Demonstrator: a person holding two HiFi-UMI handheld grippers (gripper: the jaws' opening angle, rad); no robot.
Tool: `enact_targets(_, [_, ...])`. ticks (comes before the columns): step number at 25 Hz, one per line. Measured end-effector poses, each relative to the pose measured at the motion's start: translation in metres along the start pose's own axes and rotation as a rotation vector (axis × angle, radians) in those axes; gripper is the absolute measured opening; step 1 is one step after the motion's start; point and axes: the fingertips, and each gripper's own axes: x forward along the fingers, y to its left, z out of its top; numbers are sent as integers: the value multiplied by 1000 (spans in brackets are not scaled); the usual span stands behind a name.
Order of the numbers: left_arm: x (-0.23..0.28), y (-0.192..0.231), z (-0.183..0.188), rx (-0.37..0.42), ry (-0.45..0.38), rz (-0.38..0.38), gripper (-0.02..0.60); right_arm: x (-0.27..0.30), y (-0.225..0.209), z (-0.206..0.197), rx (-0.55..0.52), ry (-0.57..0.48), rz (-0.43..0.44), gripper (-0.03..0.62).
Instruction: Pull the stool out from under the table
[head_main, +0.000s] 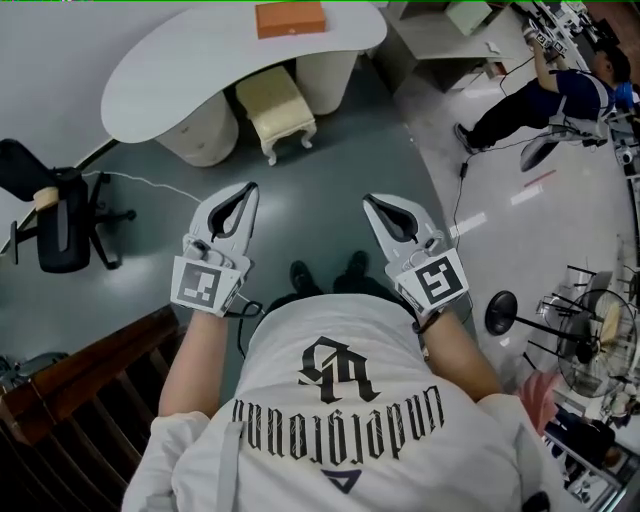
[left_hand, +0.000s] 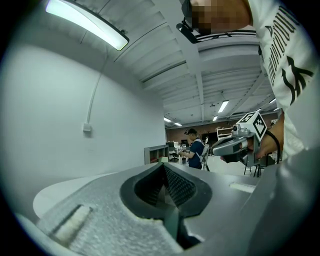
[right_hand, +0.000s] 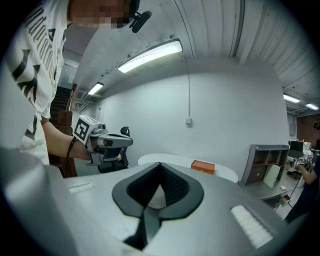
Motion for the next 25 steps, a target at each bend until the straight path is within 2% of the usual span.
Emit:
enact_targets(4, [8, 18, -24, -20, 24, 31, 8, 25, -14, -9, 5, 8, 13, 2])
enact_targets(11, [37, 38, -36, -35, 30, 97, 8, 65, -57, -24, 1, 26, 76, 2])
enact_targets(20, [107, 72, -66, -107, 62, 150, 8, 139, -125, -59, 0, 79, 209, 3])
enact_targets(25, [159, 87, -84, -109, 56, 164, 13, 180, -155, -92, 7, 127, 285, 3])
